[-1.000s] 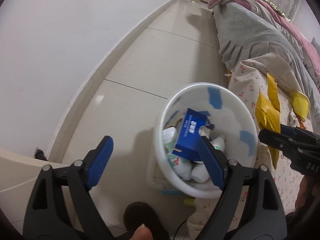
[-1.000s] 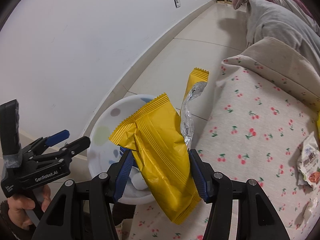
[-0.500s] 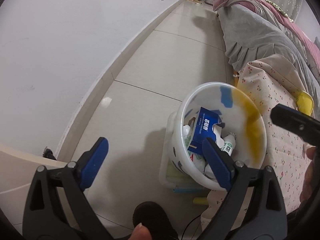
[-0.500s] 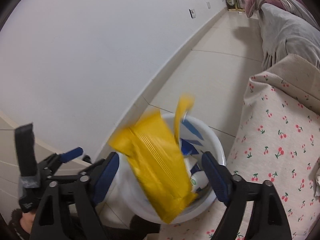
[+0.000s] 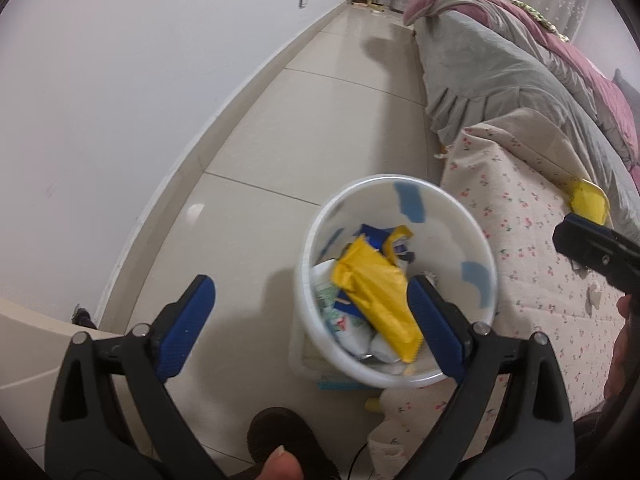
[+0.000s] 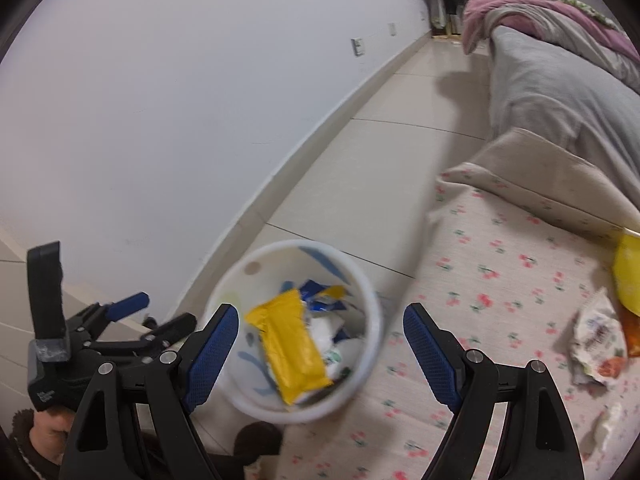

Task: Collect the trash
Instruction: 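Move the right gripper to the crumpled white tissue and grasp it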

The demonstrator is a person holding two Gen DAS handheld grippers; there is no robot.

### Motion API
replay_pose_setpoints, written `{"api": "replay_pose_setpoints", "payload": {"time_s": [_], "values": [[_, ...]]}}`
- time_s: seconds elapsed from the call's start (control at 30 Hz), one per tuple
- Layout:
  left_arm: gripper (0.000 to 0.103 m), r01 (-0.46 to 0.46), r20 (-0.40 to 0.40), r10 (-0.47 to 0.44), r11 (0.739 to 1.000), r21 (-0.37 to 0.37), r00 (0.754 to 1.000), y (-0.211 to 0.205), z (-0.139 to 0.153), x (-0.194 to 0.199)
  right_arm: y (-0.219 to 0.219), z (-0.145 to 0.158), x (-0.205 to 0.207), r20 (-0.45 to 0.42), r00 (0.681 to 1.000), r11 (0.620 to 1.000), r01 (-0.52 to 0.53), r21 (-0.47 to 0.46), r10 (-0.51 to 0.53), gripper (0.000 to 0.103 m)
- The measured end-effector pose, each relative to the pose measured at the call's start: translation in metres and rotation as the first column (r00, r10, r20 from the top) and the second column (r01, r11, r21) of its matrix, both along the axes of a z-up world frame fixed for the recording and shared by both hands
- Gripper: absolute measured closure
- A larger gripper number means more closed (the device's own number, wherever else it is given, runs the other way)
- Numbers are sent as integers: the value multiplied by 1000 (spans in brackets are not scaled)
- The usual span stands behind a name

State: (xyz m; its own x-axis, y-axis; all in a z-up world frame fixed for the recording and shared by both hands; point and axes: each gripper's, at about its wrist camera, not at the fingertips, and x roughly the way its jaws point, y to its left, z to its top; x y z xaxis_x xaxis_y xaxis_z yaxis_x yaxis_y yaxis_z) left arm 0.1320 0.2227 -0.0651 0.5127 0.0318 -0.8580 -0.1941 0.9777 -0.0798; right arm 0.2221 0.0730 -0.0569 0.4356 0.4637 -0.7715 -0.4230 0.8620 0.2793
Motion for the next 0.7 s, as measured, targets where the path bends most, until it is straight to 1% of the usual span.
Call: {"api": "replay_pose_setpoints", "payload": {"time_s": [0.23,0.43,0.57,0.7], "values": [[7,62,7,-62,998,-5,998,-35,6,11,-45,-2,-4,-11,997,996,74,-53,-74,17],[7,101,6,-101,995,-8,995,-58,8,17,-95,-5,-3,-36,984,982,174,-71,-177,17],[7,128,3,-128,992,-4,992,-71,8,19,-129,-7,-2,-53,969,969,235,-80,-239,17],[7,153,-3,-153,988,9,988,-83,6,20,-167,-14,0,-78,941,943,322,-85,-329,17]]}}
